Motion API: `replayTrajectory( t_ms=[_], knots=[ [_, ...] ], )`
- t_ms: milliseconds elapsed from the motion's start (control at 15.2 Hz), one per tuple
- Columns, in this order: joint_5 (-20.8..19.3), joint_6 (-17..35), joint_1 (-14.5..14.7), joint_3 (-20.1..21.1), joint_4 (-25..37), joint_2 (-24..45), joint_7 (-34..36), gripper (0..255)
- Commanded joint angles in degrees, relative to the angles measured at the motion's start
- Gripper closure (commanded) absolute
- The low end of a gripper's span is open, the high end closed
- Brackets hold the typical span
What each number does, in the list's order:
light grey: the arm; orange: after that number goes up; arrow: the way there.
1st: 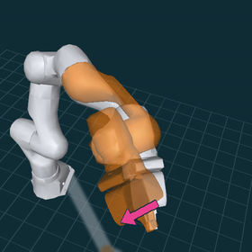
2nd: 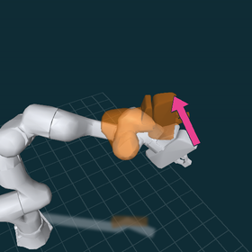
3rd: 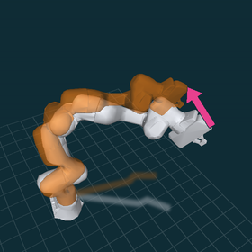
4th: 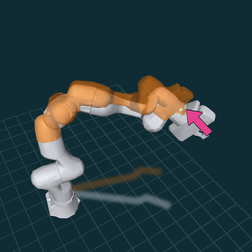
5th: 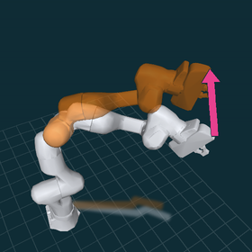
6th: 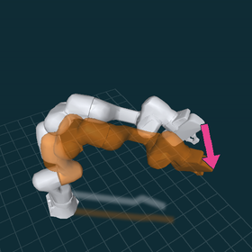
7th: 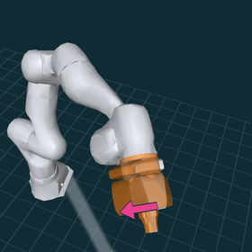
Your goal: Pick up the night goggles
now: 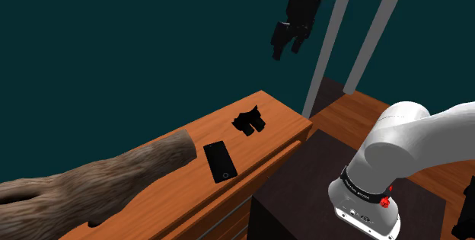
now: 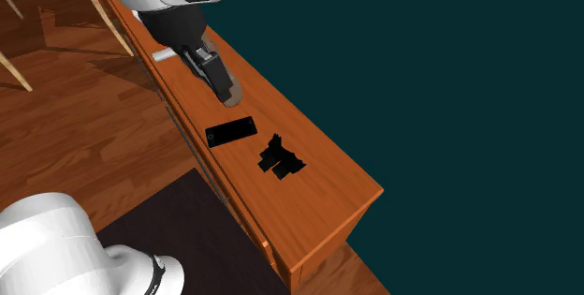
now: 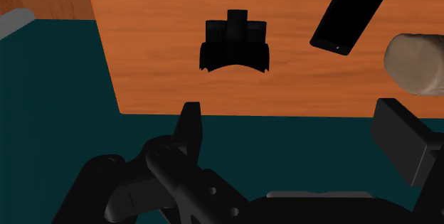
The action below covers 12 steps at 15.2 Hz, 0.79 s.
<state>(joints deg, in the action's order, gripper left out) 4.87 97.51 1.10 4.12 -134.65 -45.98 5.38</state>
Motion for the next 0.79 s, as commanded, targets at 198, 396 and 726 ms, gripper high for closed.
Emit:
replayTrajectory(
  t_ms=[198, 396, 726],
  knots=[
    [-0.17, 5.55, 0.07, 0.57, -5.52, 0.26, -0.33, 0],
    [-0.32, 11.36, 0.08, 1.18, -10.52, 1.28, -0.61, 0],
    [-0.68, 21.80, 0.02, 2.22, -17.64, 4.97, -0.91, 0]
  ],
)
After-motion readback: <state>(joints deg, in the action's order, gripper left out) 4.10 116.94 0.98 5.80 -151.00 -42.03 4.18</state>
